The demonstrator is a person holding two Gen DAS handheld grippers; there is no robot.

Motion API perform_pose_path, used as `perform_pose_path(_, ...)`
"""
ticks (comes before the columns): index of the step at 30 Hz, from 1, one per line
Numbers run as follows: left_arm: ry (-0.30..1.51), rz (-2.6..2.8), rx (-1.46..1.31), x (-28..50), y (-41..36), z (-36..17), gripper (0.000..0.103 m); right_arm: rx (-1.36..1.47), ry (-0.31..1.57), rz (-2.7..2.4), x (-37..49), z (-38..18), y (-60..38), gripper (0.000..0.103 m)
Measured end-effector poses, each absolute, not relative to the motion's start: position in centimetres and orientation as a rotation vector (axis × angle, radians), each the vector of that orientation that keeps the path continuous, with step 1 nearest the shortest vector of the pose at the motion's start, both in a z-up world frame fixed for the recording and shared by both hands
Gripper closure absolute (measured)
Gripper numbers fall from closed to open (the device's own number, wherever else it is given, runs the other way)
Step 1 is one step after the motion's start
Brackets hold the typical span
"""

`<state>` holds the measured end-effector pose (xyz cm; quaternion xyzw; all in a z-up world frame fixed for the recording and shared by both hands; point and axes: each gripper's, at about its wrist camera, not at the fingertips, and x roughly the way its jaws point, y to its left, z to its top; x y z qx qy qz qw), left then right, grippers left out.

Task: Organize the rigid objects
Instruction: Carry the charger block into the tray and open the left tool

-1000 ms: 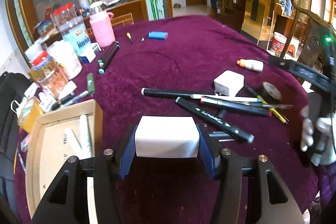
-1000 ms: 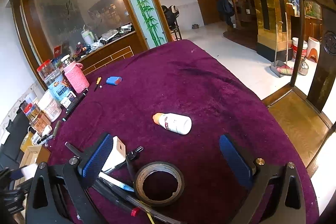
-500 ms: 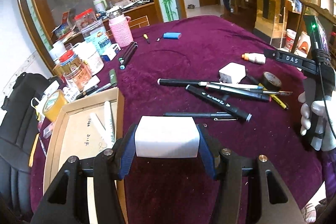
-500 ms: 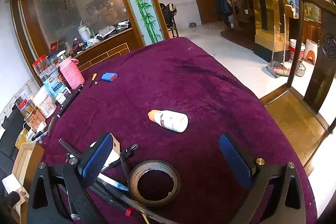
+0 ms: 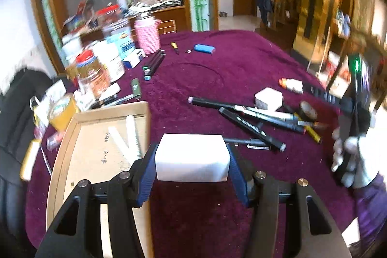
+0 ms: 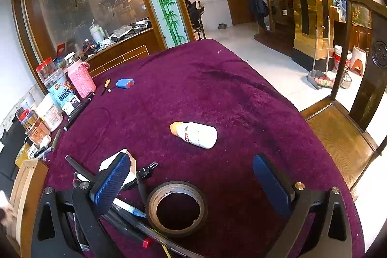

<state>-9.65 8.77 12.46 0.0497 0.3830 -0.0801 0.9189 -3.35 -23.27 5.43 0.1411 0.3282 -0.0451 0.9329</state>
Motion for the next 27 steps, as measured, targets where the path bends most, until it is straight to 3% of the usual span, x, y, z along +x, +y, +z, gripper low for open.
perform_pose_path(7,0.793,-0.034,-0.008,-7.1,17.3,13.5,0.048,0.285,0.694,-0.108,-3.0,5.1,-23.4,0.001)
perform_pose_path(14,0.906,0.113,-0.111,-0.2,24.6,9.1,0.048,0.272,0.709,-0.121,-2.9,4.9,-23.2,0.001)
perform_pose_path(27,0.944,0.12,-0.101,3.2,25.4,4.8,0.047,0.286,0.733,-0.127,-2.4,4.5,-23.3,0.001)
